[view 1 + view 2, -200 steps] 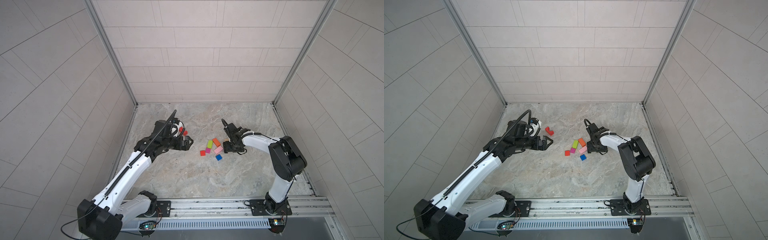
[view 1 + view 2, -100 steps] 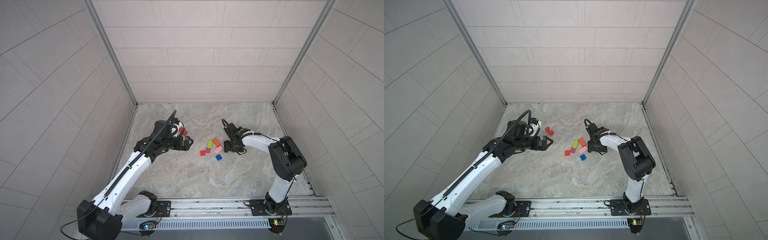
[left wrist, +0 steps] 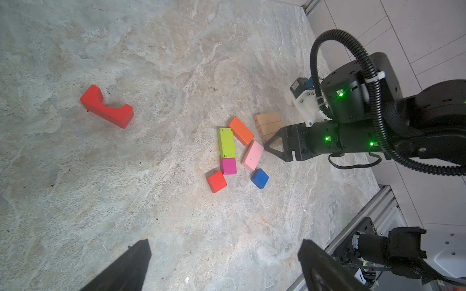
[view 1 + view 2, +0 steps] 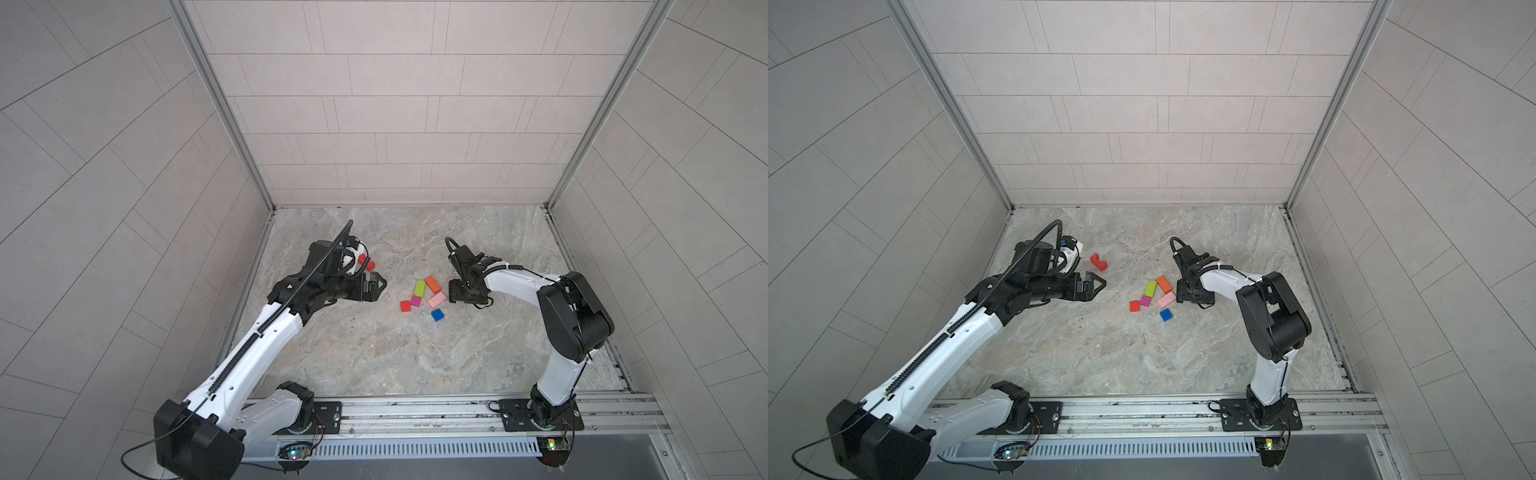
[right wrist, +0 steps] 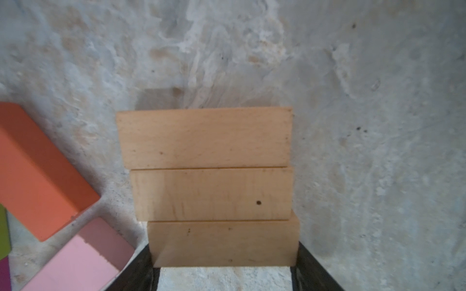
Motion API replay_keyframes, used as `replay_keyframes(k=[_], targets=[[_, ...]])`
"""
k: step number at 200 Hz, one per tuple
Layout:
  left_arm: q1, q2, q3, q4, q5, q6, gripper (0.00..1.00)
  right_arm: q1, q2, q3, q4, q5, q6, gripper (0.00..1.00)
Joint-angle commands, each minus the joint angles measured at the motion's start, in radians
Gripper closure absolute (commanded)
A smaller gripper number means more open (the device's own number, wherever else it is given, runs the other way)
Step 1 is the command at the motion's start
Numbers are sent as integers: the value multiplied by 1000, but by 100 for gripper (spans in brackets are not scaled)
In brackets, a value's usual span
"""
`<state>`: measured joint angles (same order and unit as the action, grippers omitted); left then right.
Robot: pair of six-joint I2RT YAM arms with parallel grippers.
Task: Build the wood block tower
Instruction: 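Hold the three planks pressed together side by side with the right gripper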
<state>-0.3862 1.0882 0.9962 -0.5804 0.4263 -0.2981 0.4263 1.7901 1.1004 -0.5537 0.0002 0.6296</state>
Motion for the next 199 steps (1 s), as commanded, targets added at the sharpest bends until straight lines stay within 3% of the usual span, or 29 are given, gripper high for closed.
replay_keyframes(k=[1, 199], targets=[[7, -17, -9, 11, 5, 10, 2, -3, 19, 7, -11, 4, 18, 31], [8, -19, -9, 7, -1, 10, 2, 5, 28, 9, -2, -15, 4, 29]])
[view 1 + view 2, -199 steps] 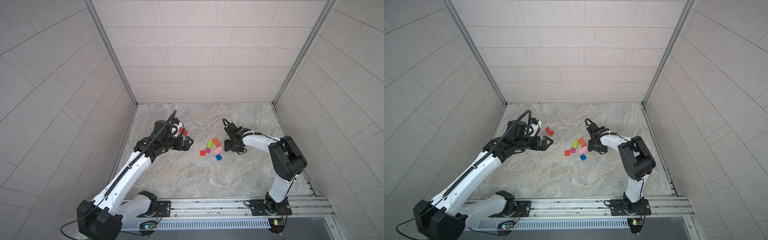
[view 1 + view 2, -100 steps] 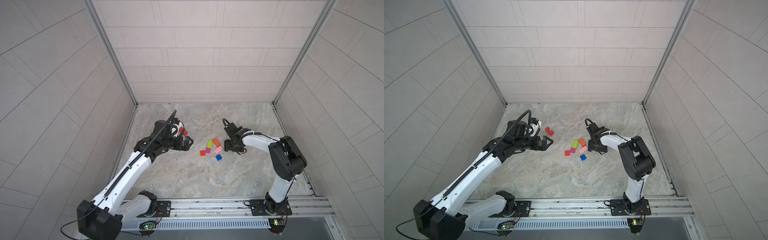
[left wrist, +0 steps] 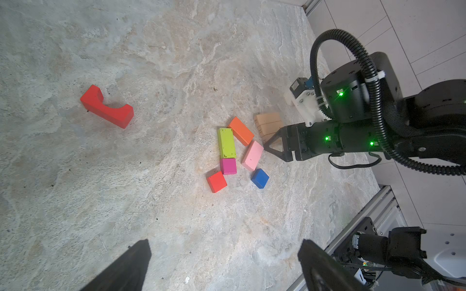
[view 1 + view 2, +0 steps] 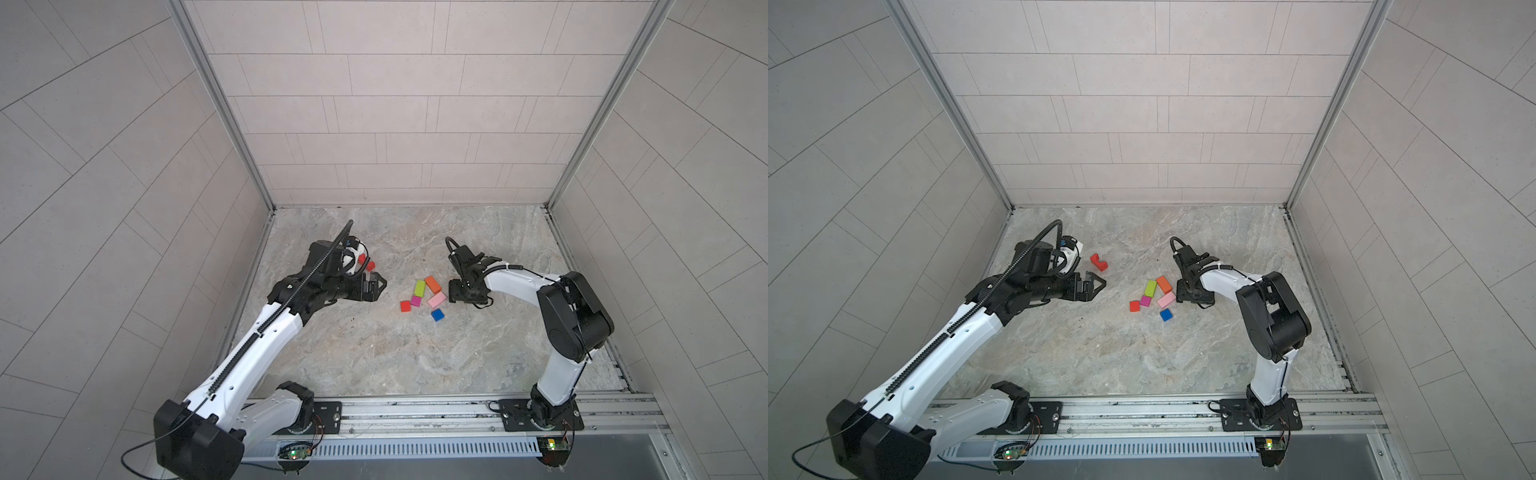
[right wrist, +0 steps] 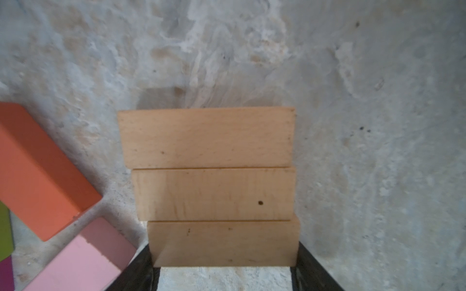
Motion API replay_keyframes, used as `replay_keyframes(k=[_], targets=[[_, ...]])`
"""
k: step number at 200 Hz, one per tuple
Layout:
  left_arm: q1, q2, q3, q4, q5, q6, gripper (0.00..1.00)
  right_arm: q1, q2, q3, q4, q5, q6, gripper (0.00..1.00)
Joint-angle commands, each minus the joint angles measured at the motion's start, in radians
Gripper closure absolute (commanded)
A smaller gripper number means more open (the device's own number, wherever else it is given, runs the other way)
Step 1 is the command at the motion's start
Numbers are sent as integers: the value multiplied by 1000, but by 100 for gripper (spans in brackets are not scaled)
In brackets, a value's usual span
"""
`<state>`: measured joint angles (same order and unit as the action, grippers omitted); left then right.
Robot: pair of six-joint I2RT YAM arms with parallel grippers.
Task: Build the wood block tower
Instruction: 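Hold the three planks pressed together side by side with the right gripper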
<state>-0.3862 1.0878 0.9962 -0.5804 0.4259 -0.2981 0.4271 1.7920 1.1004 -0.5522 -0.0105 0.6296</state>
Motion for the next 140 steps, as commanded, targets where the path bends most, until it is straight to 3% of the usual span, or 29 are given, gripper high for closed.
replay_keyframes(k=[1, 140], targets=[[8, -19, -8, 7, -1, 9, 2, 4, 26, 10, -3, -4, 3, 29], [7, -20, -8, 6, -2, 10, 1, 23, 24, 21, -5, 7, -15, 30]])
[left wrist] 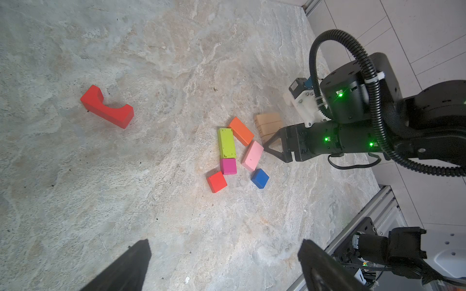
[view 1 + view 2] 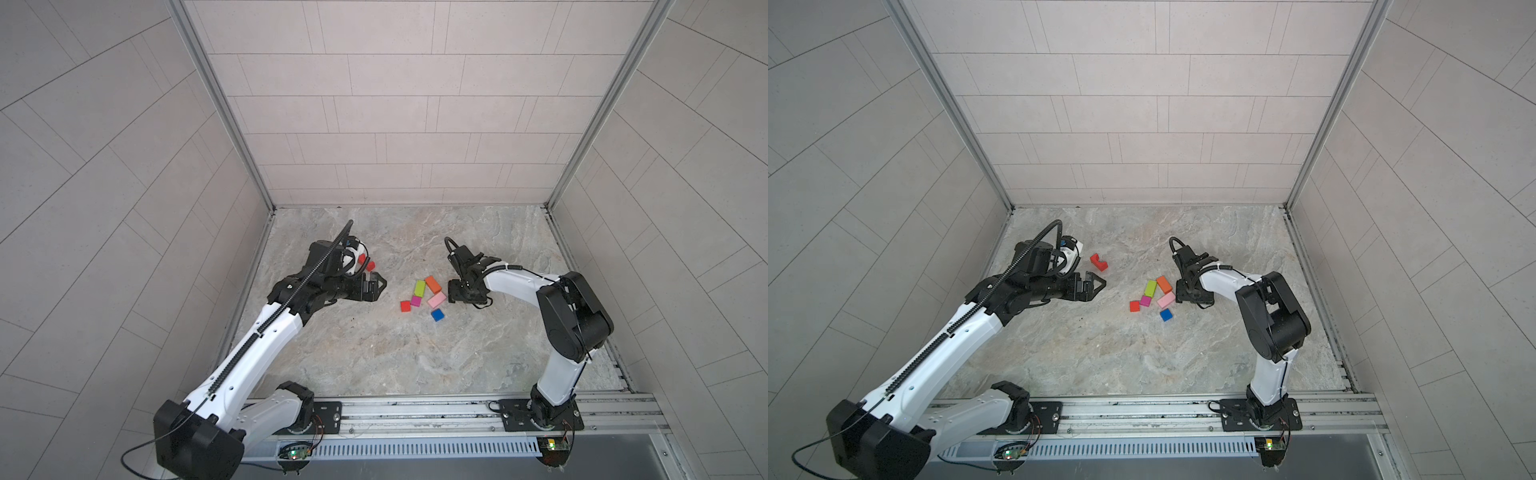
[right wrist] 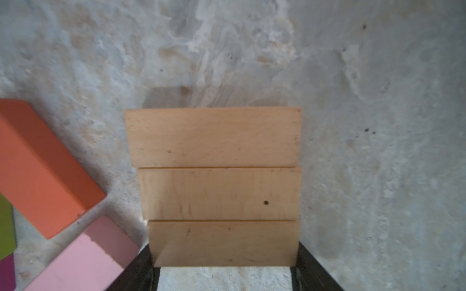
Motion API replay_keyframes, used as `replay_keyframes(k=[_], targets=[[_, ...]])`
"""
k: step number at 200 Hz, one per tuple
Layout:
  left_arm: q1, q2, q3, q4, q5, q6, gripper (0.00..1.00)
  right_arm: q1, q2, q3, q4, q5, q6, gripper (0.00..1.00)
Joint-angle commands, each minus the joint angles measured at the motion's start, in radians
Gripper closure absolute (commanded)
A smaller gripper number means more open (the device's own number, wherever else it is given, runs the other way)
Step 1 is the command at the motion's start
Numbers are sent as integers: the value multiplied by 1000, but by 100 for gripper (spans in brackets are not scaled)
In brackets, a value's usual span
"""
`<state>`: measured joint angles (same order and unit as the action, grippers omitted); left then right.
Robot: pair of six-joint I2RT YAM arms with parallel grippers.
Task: Build the wood block tower
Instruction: 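Hold the three planks pressed together side by side with the right gripper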
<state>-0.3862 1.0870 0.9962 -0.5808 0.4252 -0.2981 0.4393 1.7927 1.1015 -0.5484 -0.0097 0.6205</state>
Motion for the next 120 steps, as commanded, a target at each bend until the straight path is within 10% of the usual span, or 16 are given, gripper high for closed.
replay_keyframes(k=[1, 120], targets=[[7, -19, -8, 6, -2, 10, 2, 10, 23, 20, -9, 6, -5, 30], [7, -19, -9, 6, 0, 10, 2, -5, 24, 16, -16, 39, 31, 30]])
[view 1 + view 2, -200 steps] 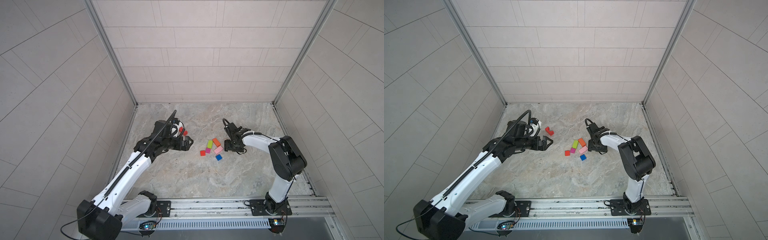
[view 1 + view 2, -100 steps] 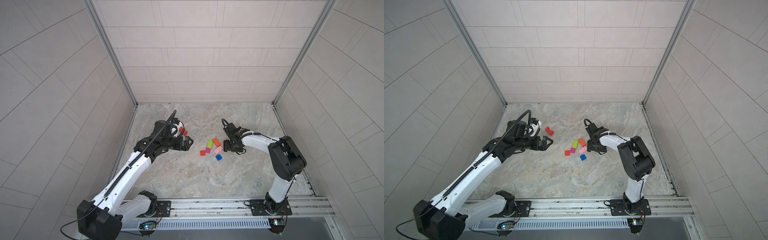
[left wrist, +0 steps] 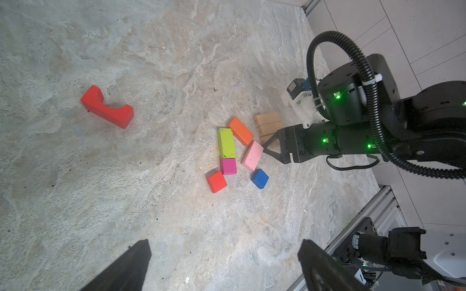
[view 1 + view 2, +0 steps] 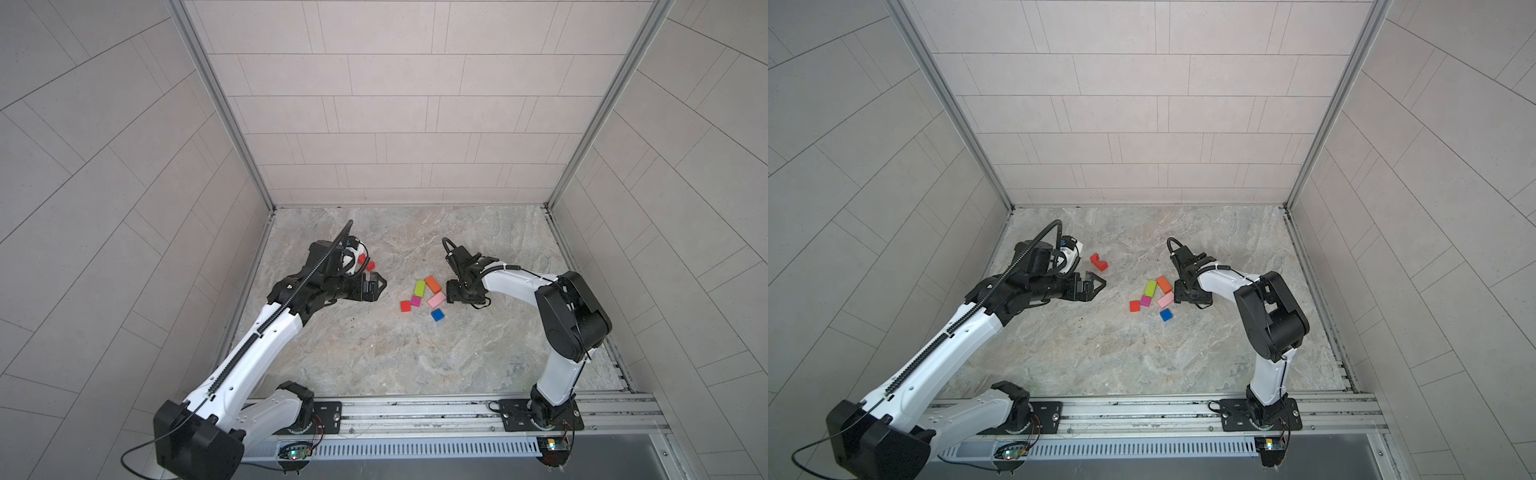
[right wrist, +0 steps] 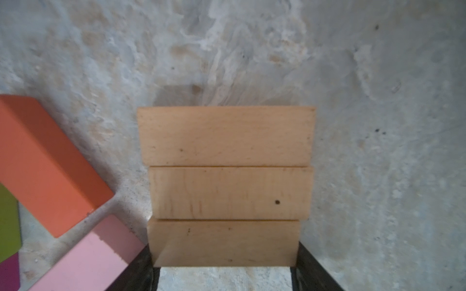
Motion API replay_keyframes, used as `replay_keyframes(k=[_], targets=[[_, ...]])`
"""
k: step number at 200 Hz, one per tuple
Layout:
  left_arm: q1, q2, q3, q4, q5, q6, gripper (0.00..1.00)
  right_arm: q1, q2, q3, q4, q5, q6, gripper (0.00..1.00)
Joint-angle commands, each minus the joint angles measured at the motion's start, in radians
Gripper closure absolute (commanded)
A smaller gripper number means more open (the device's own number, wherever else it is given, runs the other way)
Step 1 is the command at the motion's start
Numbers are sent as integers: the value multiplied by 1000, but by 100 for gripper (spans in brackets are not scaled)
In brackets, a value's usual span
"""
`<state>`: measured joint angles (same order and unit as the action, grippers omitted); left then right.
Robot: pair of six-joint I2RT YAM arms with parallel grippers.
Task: Build the wood block tower
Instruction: 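Hold the three planks pressed together side by side with the right gripper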
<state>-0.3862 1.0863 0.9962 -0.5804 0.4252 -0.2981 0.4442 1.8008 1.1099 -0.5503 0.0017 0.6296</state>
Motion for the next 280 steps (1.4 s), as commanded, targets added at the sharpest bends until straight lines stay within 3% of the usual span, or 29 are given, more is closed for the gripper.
replay_keyframes(k=[1, 85, 153, 280], targets=[[7, -19, -9, 5, 0, 10, 2, -10, 17, 6, -14, 27, 22, 30], [7, -19, -9, 5, 1, 12, 2, -16, 19, 10, -14, 27, 27, 29], [7, -19, -8, 5, 0, 13, 2, -17, 17, 11, -11, 5, 20, 23], [7, -21, -10, 4, -5, 13, 2, -13, 16, 7, 0, -5, 10, 23]])
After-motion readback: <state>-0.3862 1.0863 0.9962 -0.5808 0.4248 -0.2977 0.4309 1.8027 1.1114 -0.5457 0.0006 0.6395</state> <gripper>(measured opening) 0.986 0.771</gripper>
